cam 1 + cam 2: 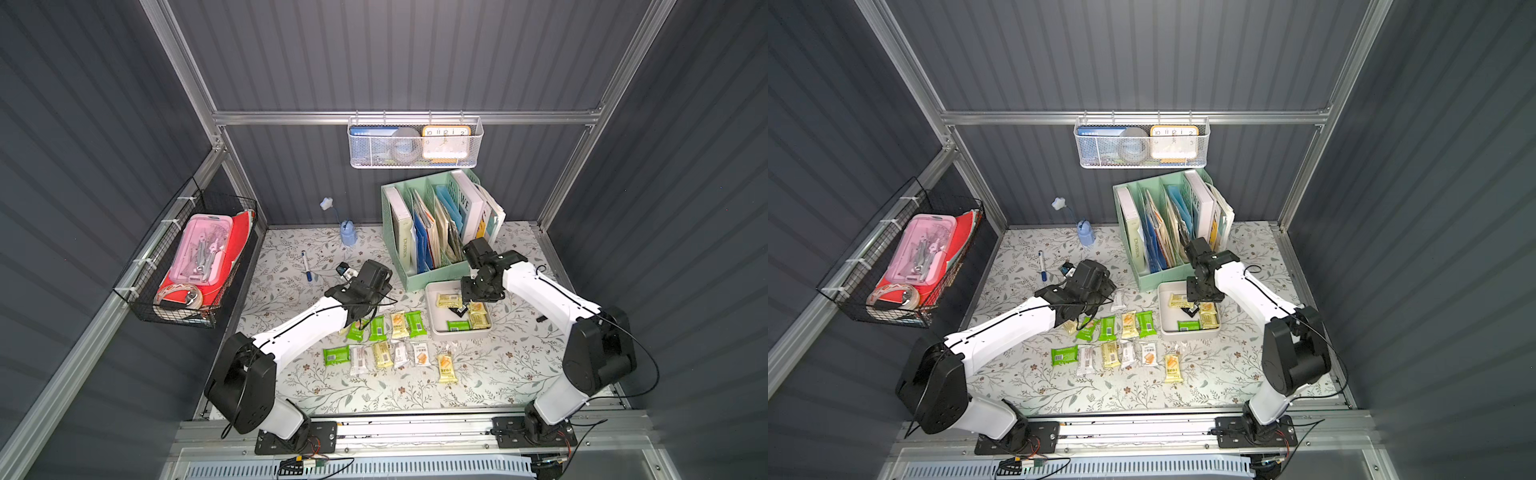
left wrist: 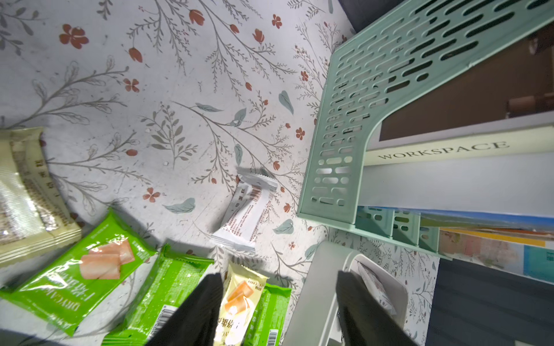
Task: Take the cookies out of the storage box
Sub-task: Pick up the cookie from the storage box.
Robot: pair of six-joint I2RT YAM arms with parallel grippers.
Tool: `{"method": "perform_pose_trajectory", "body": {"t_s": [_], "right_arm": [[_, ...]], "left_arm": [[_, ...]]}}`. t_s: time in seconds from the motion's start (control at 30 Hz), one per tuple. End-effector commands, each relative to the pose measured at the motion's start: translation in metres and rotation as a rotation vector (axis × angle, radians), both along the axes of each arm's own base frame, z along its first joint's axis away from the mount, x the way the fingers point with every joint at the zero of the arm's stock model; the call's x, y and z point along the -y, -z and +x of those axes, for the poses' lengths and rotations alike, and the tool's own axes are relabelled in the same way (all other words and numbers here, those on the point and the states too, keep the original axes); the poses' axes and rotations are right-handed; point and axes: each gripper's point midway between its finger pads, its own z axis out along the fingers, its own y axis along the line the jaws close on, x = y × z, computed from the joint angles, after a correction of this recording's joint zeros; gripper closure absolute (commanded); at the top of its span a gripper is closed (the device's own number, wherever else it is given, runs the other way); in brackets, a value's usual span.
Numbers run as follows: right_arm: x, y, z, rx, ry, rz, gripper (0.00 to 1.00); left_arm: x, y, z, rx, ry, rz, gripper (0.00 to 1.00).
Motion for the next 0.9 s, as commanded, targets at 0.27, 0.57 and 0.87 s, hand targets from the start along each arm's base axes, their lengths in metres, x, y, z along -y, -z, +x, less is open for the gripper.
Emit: {"method": "perform_pose_trajectory", "body": {"t_s": [0.27, 0.57, 0.87], "right_arm": [[0.014, 0.040, 0.001, -0.118, 0.006, -0.116, 0.44], [-0.046, 0.038, -0.012, -0.139, -0.118, 0.211, 0.47], [-0.001, 0.028, 0.005, 0.002, 0.152, 0.033, 0.42]], "left_arm": [[-0.015, 0.010, -0.006, -0.037, -0.060, 0.015, 0.34], [-0.017, 0.013, -0.005, -0.037, -0.070, 0.007, 0.34], [-0.021, 0.013, -0.007, -0.038, -0.080, 0.006, 0.35]]}}
